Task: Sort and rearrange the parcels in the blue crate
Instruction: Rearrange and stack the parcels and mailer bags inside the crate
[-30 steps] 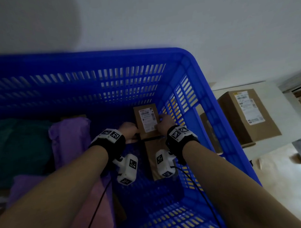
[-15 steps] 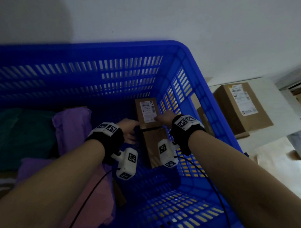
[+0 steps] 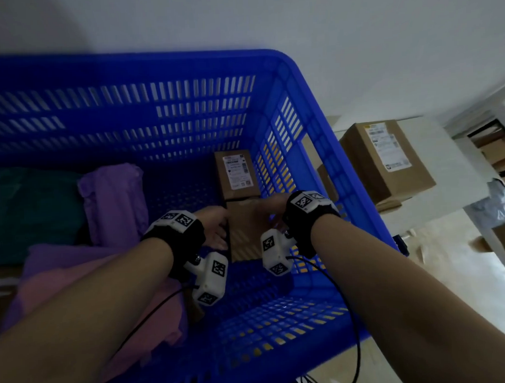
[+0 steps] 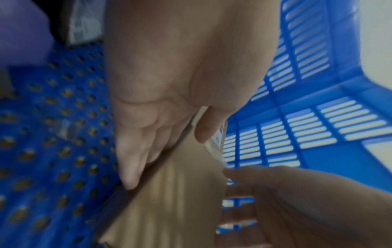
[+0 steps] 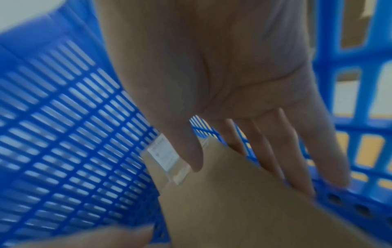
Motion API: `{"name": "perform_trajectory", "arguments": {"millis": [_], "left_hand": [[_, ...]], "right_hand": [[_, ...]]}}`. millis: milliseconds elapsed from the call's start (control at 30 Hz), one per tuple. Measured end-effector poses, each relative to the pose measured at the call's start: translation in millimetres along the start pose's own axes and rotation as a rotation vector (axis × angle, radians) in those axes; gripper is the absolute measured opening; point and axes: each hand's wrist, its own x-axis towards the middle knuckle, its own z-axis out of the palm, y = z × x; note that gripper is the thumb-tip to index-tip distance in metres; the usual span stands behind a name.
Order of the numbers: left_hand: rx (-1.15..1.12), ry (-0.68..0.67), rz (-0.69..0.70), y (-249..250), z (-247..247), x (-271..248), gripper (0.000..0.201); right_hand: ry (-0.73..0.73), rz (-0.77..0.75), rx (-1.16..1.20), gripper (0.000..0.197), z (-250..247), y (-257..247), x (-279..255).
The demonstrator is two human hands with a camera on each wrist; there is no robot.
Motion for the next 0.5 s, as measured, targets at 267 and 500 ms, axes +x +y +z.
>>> {"name": "perform_trajectory", "arguments": {"millis": [267, 500], "left_hand": [[-0.061, 0.065, 0.105, 1, -33, -36, 0.07], [-0.139, 0.098, 0.17, 4, -50, -73, 0.074]], "right_hand": [[-0.23, -0.081, 0.261, 0.033, -5, -24, -62], [-0.062, -0.153, 0.273, 0.06, -17, -42, -75]]}}
